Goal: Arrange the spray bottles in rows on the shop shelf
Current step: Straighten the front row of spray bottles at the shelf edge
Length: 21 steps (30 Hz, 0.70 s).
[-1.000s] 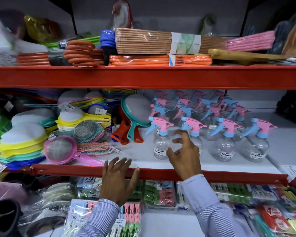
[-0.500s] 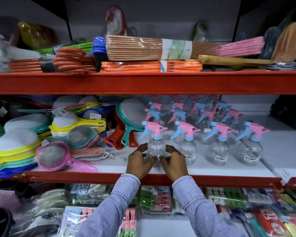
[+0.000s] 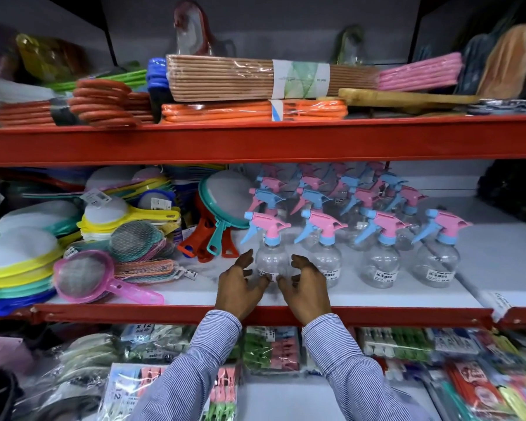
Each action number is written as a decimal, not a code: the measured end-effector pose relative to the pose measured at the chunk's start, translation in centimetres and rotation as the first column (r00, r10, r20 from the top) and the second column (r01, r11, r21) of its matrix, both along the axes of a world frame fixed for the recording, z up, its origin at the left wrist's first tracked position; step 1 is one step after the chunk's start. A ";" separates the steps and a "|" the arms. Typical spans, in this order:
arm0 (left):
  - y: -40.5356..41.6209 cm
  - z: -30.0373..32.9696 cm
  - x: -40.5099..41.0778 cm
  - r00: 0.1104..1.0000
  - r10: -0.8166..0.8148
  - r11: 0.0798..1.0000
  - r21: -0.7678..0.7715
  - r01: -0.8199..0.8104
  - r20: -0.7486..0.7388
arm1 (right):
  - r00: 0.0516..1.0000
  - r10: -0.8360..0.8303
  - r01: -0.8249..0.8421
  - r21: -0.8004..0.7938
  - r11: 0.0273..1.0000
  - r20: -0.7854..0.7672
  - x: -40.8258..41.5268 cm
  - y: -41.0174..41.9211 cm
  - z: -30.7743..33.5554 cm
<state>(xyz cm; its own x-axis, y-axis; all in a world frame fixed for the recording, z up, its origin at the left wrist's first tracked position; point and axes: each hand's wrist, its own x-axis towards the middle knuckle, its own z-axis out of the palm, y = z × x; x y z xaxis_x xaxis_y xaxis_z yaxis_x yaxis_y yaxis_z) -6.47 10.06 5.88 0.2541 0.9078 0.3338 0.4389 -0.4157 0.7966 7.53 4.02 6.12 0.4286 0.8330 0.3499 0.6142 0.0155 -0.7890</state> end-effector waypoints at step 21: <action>-5.0 0.0 9.7 0.995 -0.090 0.996 -0.006 0.090 0.052 | 0.996 -0.090 0.090 0.048 0.995 0.002 8.8 -4.2 0.1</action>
